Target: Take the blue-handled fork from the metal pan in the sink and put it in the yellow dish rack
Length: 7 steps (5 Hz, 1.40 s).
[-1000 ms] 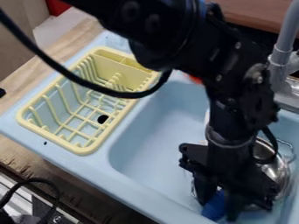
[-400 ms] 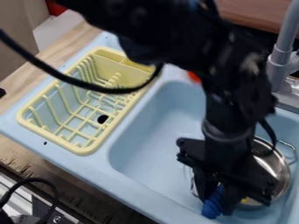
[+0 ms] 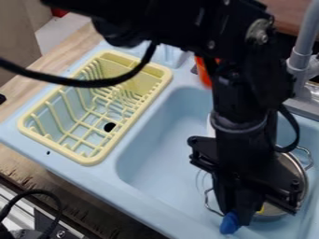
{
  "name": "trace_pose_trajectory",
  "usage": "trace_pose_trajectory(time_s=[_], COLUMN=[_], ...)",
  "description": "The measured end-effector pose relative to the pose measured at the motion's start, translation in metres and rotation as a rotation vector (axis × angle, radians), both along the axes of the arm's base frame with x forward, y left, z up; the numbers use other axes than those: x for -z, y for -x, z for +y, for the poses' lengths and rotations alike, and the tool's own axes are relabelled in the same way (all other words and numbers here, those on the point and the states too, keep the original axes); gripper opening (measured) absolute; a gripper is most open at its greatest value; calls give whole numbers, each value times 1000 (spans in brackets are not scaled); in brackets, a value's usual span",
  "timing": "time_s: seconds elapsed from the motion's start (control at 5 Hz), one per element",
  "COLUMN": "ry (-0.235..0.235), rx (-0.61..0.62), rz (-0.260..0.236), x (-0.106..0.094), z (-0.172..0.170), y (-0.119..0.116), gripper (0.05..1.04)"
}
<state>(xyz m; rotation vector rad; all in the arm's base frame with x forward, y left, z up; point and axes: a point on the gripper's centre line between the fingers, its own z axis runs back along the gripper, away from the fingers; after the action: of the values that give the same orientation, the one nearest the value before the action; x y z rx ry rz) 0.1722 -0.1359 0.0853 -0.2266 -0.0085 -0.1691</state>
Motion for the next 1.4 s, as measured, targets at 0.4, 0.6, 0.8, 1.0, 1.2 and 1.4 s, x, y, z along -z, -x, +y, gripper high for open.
trace_pose_trajectory(time_s=[0.4,0.6,0.8,1.0,1.2,1.4], ry=[59,9,-114,-164,-189,-197], rx=[4,-73,-239,-375,-452,-476], rz=[-41,-62,-61,-152,-157,-178], x=[-29,-39,-44,-60,-54,-51], z=[14,35,63,96,126,150], y=[4,4,3,6,6,5], gripper=[142,142,142,142,142,142])
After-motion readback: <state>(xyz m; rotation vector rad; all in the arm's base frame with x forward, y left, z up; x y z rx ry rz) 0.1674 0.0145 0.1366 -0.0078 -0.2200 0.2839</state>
